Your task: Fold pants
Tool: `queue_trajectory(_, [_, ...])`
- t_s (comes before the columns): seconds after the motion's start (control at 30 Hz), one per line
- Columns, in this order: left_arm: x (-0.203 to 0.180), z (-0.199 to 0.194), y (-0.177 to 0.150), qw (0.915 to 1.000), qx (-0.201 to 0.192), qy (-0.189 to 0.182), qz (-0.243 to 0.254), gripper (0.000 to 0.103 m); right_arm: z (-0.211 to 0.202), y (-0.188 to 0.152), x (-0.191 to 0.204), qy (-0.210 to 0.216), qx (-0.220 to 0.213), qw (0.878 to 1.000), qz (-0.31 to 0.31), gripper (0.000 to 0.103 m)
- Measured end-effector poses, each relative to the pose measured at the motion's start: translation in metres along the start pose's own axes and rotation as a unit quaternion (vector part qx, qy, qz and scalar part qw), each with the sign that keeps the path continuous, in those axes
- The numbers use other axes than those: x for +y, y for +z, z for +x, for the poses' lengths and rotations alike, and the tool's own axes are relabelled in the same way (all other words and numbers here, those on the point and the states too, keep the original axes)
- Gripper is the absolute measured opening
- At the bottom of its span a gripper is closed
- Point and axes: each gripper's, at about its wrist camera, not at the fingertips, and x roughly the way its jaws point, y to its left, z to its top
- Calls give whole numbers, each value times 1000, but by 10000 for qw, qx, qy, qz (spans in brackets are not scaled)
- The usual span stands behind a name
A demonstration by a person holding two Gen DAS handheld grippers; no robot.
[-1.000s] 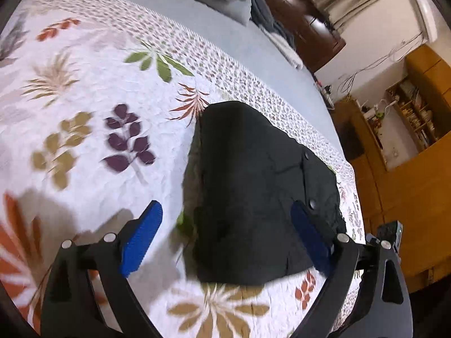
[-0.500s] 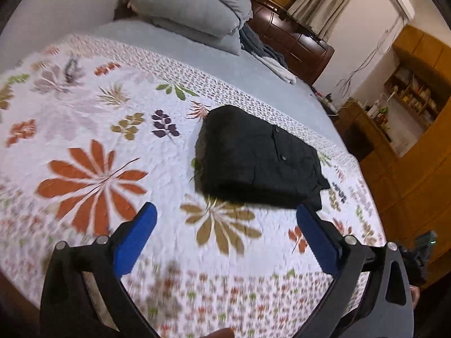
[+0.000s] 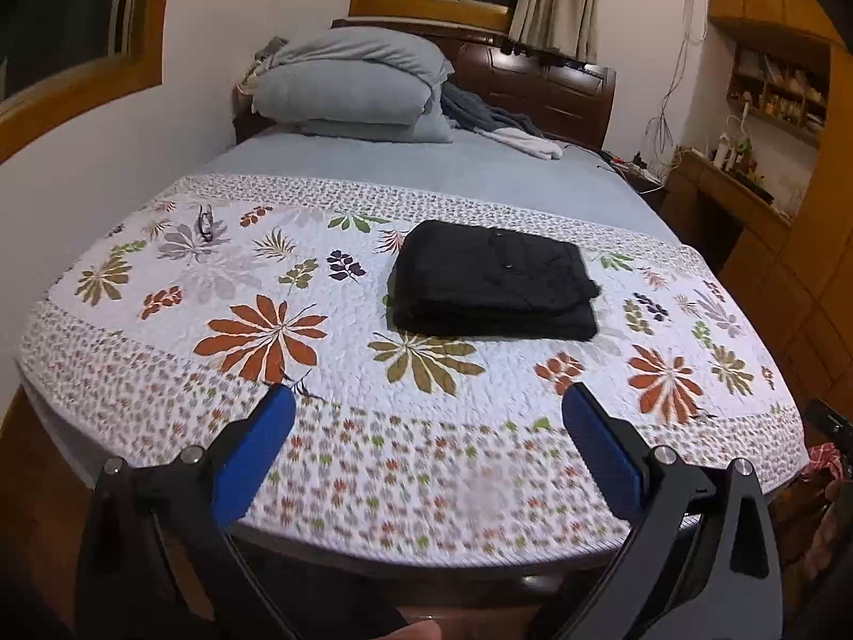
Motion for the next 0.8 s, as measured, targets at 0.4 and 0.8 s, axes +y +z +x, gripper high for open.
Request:
queue_trajectory(0.4, [-30, -111, -24, 9984, -540, 145, 14, 100, -72, -13, 52, 362, -126, 9984, -422, 99])
queue_trajectory(0.8, [-45, -167, -30, 9947, -979, 315, 46, 100, -115, -12, 97, 735, -329, 9932, -840, 99])
